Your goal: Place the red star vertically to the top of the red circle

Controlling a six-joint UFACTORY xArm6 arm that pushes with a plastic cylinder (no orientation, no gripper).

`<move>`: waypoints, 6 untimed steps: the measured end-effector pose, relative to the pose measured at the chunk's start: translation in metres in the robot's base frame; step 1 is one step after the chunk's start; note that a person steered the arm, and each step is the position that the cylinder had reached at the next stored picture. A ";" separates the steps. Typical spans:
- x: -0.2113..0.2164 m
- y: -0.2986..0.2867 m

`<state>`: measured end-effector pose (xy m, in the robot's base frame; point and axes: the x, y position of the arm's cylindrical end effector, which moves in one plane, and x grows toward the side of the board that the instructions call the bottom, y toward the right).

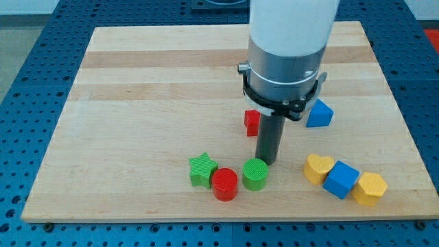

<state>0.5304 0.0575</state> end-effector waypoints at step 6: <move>-0.073 -0.022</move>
